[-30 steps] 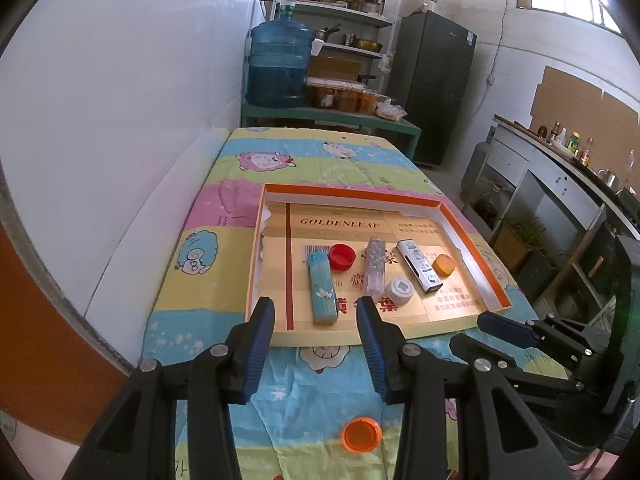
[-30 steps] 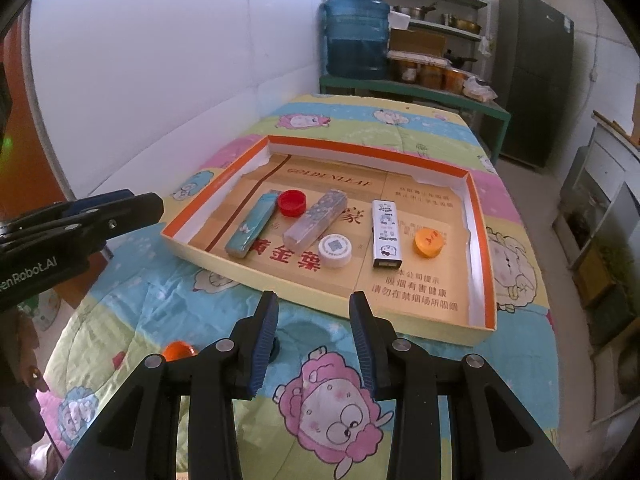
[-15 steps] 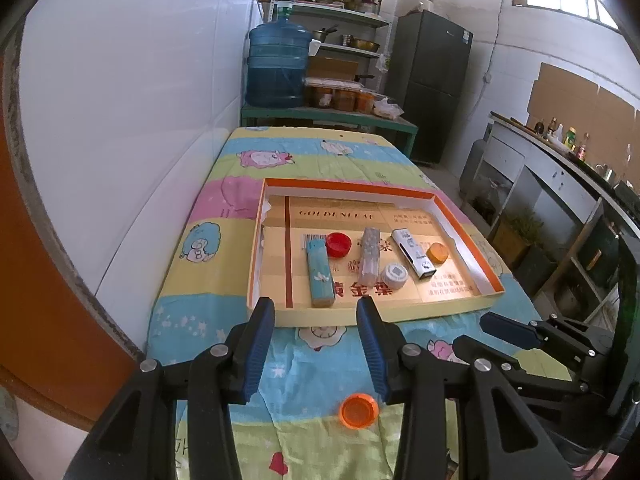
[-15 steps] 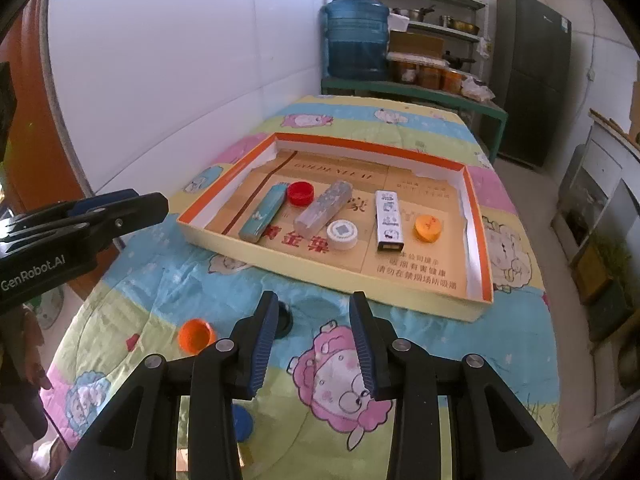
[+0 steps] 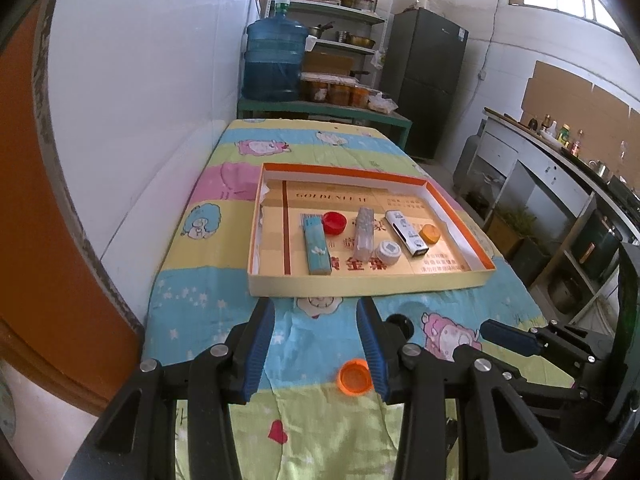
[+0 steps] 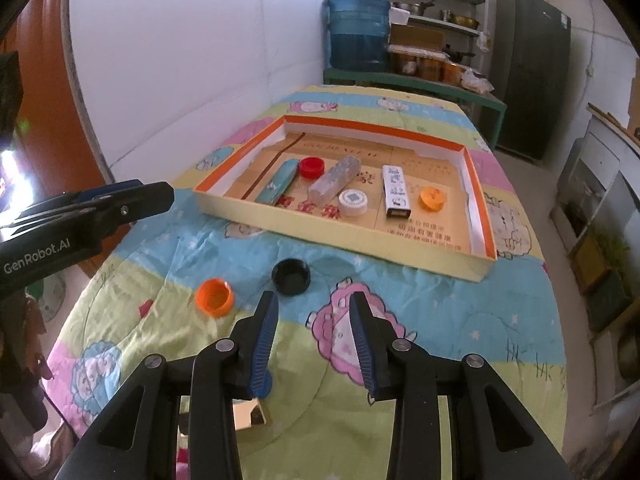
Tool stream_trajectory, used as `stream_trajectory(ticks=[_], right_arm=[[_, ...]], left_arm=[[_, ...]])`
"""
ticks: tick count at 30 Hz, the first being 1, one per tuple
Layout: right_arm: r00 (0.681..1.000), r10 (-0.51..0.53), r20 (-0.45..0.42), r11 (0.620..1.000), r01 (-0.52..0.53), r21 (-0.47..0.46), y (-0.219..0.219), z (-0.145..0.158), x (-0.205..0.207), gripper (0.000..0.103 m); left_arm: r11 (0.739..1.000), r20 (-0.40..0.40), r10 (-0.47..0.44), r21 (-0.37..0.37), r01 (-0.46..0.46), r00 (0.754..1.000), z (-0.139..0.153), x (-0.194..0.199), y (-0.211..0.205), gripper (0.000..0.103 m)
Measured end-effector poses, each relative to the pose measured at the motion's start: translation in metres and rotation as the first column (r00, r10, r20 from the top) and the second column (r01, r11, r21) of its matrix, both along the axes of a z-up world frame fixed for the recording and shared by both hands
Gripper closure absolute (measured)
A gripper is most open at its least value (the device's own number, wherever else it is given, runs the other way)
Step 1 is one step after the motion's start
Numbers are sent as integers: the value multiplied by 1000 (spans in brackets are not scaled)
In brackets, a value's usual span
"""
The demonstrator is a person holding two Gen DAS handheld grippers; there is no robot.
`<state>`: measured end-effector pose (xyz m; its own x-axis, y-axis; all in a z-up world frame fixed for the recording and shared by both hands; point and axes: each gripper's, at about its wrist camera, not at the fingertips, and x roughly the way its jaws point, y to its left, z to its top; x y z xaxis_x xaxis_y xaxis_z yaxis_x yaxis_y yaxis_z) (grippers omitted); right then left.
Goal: Organize rigid objects
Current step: 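Withdraw both tools from the tray back toward the quilt items, then grasp the gold YSL lipstick box with the left gripper while the right gripper grasps the blue cap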
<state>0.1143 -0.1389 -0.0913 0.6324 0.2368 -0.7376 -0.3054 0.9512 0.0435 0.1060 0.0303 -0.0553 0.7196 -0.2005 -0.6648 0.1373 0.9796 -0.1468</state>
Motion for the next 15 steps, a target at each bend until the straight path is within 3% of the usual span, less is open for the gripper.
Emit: stream_trajectory(ticks=[10,15], right_arm=[[1000,-12,-12,1000,12,-6,-2,-7,-16,65],[999,-34,-9,999,34,-2,-9,-9,-24,65]], left_arm=[[999,-4,-34,-2,34,999,-12,-21,-3,60],[990,11,-135,-26,135,991,-20,-41,-16,60]])
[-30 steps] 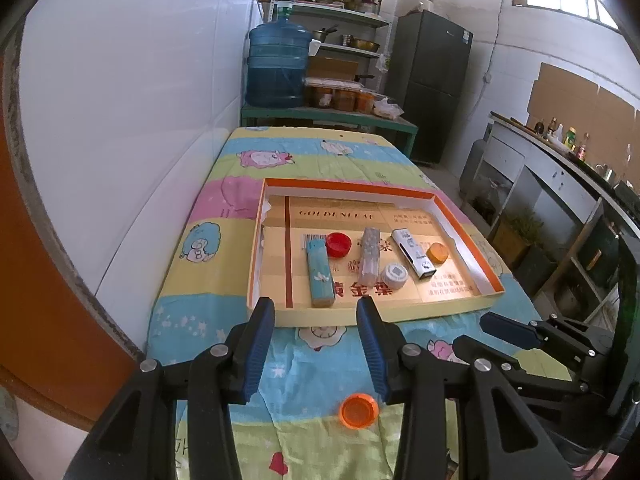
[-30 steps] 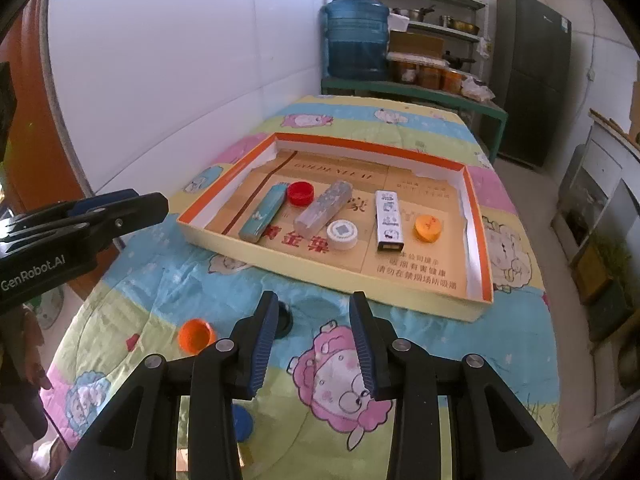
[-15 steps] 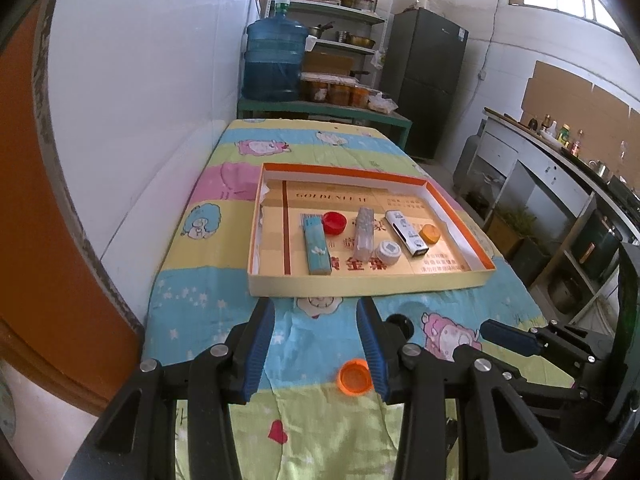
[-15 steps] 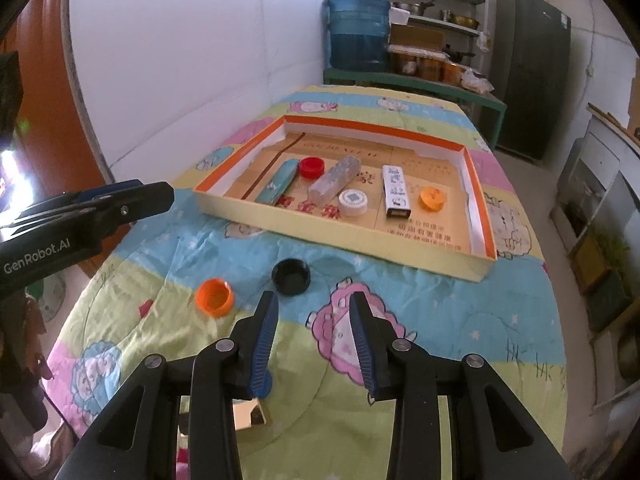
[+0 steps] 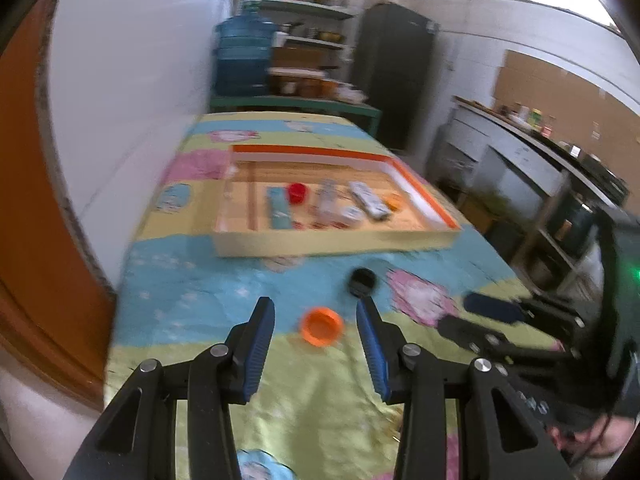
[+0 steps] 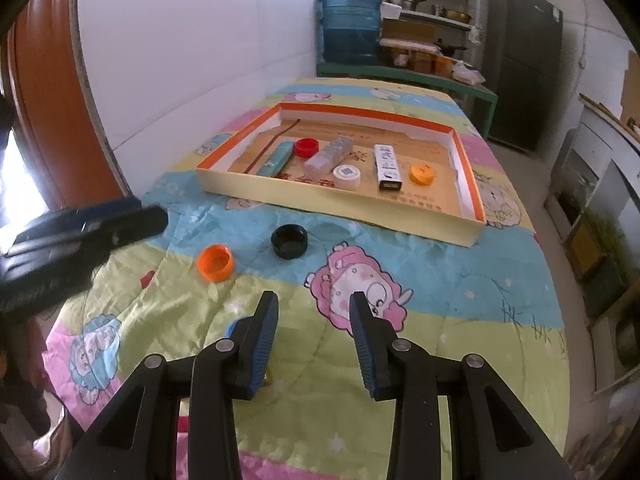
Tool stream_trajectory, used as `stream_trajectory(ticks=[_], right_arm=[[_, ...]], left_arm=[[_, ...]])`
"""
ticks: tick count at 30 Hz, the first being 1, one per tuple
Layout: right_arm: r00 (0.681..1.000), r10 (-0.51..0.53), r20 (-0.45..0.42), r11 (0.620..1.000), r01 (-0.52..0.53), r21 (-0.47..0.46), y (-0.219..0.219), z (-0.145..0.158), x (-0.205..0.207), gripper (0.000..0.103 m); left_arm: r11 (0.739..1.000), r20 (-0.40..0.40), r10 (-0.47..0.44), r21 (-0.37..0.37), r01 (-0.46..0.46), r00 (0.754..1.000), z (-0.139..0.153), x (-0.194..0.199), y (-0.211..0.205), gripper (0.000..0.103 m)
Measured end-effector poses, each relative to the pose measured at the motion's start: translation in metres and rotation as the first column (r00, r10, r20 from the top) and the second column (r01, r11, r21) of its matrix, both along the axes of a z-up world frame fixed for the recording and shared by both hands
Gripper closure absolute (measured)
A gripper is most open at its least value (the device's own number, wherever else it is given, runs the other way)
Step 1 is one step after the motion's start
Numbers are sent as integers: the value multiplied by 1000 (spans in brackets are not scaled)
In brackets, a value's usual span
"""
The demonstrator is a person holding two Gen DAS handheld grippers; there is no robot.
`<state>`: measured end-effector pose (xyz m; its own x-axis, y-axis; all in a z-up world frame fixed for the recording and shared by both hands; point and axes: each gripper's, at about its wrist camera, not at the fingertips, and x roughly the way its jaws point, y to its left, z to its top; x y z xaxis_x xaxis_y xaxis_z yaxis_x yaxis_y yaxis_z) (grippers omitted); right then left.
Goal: Organize rigid objects
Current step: 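Grasp the gold YSL lipstick box with the left gripper while the right gripper grasps the blue cap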
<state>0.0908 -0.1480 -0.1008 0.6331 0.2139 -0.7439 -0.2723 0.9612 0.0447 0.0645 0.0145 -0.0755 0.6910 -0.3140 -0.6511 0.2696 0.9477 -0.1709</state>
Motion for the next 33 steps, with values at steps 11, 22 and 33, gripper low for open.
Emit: stream_trajectory(ticks=[11,22,33], right_arm=[[998,-57,-12,998,57,7,-16,-11,-21,65],[994,-103,-21,995,103,13,-33,-15,-31,65],[994,-106,-36,994,107,18,-34,-20,-29,65]], left_arm=[[964,13,-259,69,258,966,-34,-50,-53,60],[960,-9,-263,95,263,965,-52,-42,-61,60],[965,-38,-250,67,252,967,-60,-35,-57,79]])
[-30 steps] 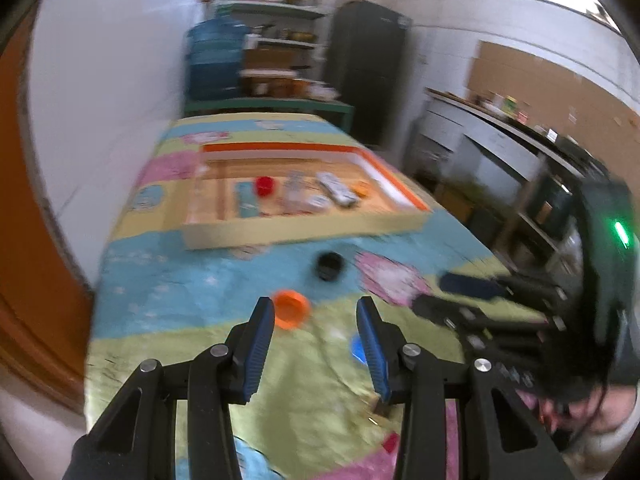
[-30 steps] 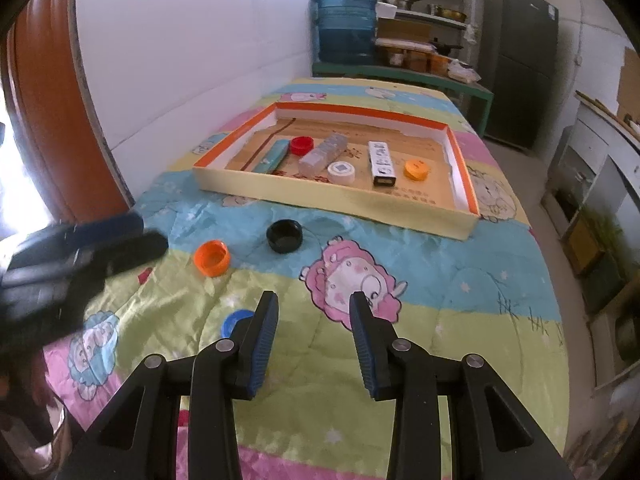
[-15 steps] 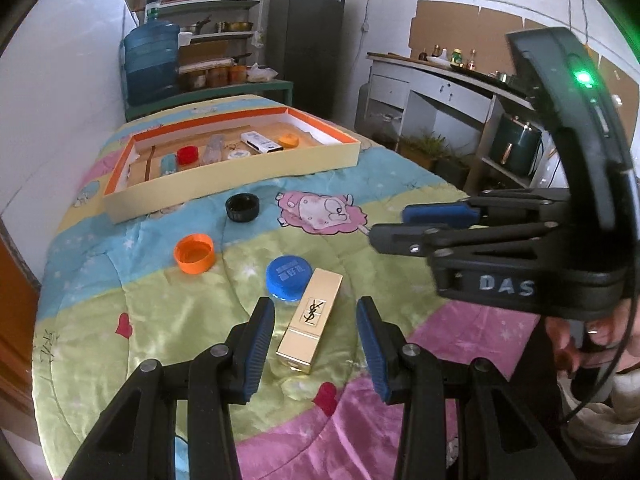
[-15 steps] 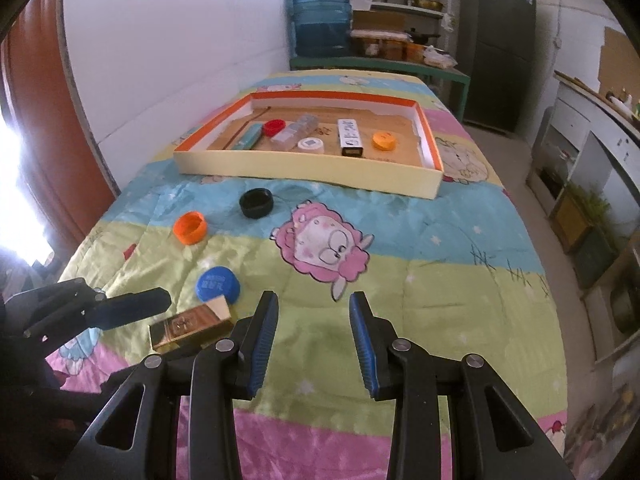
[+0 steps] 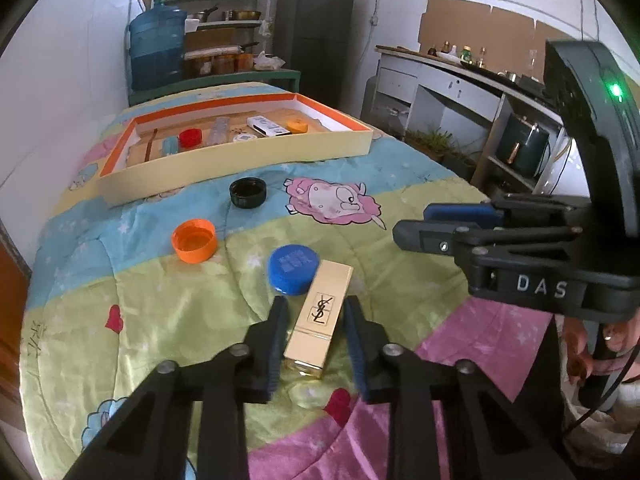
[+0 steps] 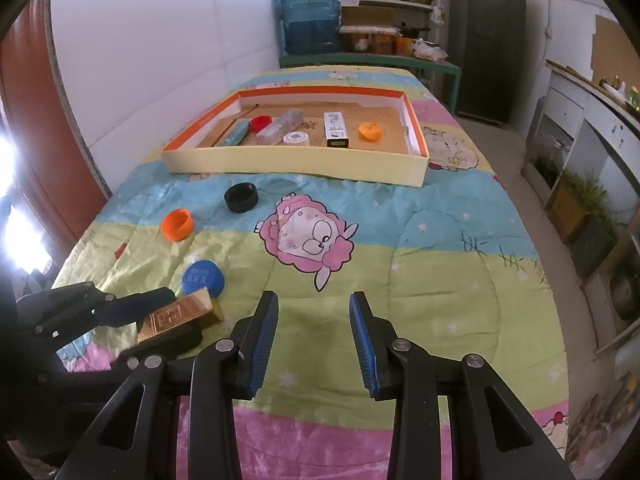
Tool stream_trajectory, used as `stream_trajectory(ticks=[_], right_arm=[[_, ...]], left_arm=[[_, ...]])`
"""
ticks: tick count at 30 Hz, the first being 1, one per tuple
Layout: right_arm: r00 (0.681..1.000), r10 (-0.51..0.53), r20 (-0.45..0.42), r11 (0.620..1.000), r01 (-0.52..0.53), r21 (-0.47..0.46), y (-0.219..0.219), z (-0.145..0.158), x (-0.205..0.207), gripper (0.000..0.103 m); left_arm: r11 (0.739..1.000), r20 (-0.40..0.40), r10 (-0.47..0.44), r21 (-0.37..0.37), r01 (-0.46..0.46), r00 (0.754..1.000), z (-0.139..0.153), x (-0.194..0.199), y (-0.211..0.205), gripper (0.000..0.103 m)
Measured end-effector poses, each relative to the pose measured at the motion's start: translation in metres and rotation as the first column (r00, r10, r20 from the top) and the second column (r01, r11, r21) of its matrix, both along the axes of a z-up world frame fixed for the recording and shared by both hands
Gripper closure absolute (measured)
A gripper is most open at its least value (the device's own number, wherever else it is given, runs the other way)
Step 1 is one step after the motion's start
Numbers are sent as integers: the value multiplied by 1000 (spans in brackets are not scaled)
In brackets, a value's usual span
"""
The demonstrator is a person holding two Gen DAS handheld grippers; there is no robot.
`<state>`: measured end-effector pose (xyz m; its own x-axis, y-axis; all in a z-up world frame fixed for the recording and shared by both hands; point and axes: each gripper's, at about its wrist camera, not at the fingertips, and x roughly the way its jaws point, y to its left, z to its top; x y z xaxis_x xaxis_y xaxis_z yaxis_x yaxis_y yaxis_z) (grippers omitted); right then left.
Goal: Organize rigid objects
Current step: 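Grasp the gold YSL lipstick box with the left gripper while the right gripper grasps the blue cap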
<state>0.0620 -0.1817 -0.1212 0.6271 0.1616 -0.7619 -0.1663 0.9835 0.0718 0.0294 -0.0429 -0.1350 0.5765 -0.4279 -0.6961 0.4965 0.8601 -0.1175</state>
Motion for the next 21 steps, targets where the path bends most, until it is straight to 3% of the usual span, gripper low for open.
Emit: stream_trajectory(ticks=[2,10,14,21], right_arm=[[1000,4,-4,1000,-4,2,1,-2,0,65],[998,54,-15,998,-53,28,7,-6,0,65],[991,136,-6,990,-136,33,26,-6,0,65],[956,293,27,955,-292,-43,76,-8,7,65]], left_arm=[[1000,0,2,-9,-2,1000,0,1,2,84],[997,-2,23,-67,-23,1000,10,-6,15,85],[995,32,67,-71,-65,997,25,-14,31,85],[978,36,199,-76,-196,979,35,-8,69,85]])
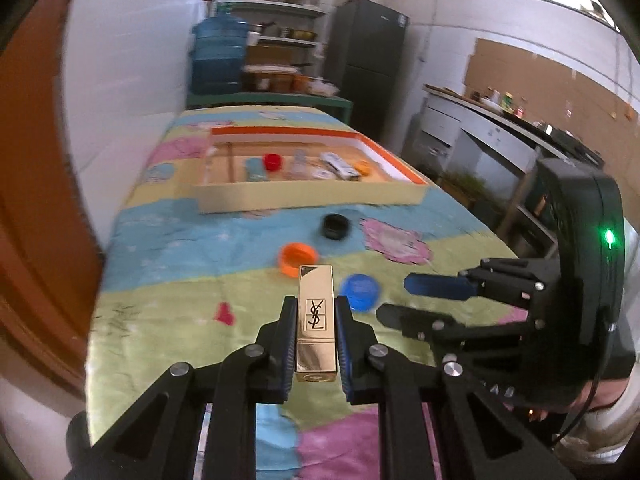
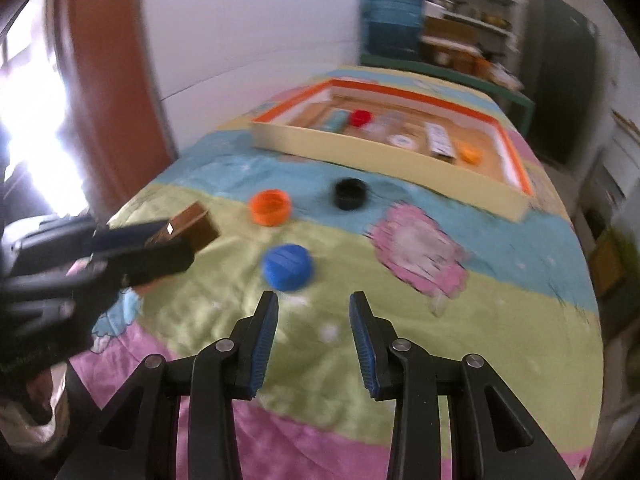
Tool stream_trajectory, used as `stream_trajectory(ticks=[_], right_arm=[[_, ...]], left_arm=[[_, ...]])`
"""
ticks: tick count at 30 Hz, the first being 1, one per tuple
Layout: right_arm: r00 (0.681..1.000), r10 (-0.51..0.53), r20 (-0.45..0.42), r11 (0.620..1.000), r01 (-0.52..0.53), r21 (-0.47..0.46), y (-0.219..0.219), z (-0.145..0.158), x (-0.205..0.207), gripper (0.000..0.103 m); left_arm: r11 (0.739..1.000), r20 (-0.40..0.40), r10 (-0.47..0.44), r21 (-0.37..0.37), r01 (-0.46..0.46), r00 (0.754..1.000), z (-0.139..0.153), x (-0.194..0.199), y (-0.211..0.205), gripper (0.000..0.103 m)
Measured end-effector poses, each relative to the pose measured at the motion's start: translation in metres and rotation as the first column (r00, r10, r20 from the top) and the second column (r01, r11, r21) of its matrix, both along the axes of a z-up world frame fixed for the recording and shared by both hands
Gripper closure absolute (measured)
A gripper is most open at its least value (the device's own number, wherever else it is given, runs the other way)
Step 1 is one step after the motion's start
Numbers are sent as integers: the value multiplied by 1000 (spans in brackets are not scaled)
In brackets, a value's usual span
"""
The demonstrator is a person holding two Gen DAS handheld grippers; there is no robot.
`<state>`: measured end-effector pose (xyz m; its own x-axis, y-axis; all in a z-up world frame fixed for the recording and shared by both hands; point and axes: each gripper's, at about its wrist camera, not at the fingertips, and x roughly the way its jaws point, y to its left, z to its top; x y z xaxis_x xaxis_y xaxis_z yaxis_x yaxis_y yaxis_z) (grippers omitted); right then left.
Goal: Organize rigid objects
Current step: 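Grasp the gold YSL lipstick box with the left gripper while the right gripper grasps the blue cap, then carry the gold box and blue cap toward the cardboard tray with both grippers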
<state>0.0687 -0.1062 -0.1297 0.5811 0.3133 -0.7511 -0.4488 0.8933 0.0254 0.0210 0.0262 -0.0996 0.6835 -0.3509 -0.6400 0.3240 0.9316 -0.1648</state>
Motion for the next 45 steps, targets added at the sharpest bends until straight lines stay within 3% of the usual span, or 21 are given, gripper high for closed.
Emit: stream_trajectory(ticks=[6,9,11,19,32,45], right_arm=[[1000,29,12,999,-28,-44,20,-6,16,65],[999,42,-3,999,-42,-28,19,-7,19,65],[999,39,-11,999,-39,-25,18,-8,19,73],[1000,30,3,999,-30,-30,15,-4,13,73],[998,-3,65,1000,3,7,-4,29,14,73],[996,-55,72,997,51,58,-27,51,28,73]], left_arm=[[999,6,38,2,-38,999,3,5,10,85],[999,1,39,5,-39,999,3,7,9,85],[999,-2,40,5,-40,999,2,9,8,85],[999,-8,46,15,-46,999,2,11,5,85],[999,13,44,23,-44,999,15,21,-4,85],[999,32,46,23,-47,998,36,48,-12,85]])
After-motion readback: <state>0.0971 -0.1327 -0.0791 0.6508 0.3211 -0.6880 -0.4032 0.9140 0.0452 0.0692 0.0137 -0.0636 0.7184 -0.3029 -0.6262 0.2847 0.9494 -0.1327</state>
